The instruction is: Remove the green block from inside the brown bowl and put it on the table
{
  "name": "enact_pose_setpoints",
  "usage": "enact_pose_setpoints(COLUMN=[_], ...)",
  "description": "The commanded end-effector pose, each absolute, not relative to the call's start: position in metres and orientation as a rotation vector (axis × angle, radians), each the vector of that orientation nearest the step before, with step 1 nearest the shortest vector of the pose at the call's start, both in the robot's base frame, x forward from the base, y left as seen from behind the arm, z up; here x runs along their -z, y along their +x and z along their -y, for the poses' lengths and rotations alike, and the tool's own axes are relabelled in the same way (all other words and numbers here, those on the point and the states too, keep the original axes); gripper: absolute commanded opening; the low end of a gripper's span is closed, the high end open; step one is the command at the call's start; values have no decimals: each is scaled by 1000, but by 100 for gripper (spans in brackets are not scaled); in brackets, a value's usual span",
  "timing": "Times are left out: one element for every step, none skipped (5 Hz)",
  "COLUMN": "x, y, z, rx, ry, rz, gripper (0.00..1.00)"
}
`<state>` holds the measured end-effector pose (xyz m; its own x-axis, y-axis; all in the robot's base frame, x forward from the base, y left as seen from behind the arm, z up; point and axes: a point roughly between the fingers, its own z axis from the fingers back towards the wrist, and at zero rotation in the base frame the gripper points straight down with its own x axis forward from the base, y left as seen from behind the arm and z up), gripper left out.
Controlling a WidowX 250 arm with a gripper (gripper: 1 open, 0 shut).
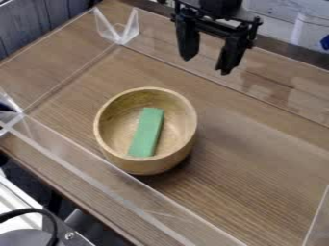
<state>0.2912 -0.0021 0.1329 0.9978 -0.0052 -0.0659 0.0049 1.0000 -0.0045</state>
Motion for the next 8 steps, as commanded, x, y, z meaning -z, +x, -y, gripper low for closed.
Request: enact_pose_setpoints(x=[-127,-120,-116,-111,-101,-87,-76,-69], y=[276,253,243,240,234,227,220,217], z=[-11,-35,-54,-55,-51,-45,-45,-46], rx=[-16,-49,-17,17,2,-14,-7,-7], ry=[-1,1,19,43,53,64,14,-30], rz=[-93,-103,-124,-169,-181,-191,-263,-337], gripper=[100,100,100,100,100,100,100,100])
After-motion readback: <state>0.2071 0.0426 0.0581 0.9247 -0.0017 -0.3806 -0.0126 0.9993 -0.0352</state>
